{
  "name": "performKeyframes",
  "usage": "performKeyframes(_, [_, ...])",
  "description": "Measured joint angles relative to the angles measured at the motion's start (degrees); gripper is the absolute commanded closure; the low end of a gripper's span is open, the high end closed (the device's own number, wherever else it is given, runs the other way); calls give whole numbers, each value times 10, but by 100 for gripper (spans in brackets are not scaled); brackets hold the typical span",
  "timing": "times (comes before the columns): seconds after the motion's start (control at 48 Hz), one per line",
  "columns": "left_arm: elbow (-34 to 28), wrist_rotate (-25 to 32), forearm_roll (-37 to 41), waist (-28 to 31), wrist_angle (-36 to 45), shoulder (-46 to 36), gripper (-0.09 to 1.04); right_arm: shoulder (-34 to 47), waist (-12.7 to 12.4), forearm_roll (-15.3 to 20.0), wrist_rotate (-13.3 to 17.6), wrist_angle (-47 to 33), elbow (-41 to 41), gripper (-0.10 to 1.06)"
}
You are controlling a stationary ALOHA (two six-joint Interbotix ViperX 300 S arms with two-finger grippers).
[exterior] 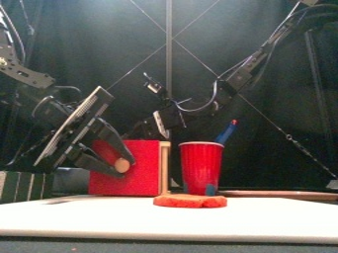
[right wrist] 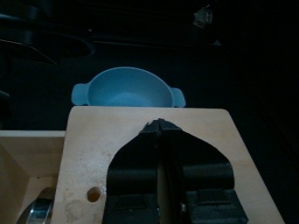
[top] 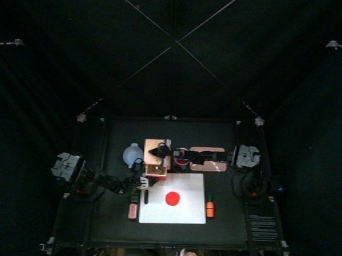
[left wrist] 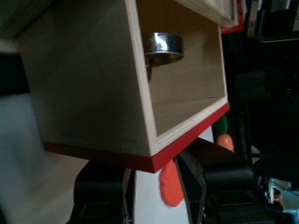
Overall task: Get the cutter from the drawer then cut the dough then place the extra dough in the bowl
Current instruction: Open the drawer
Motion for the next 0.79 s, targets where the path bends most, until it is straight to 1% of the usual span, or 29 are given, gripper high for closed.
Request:
performKeyframes(0.333, [-1,-1,0,-7,0,0,31,0,0,0,0,1,0,95])
performKeyframes(0.792, [-4,0,0,-8,28,-3,31,2,0,-1,0,1,0,95])
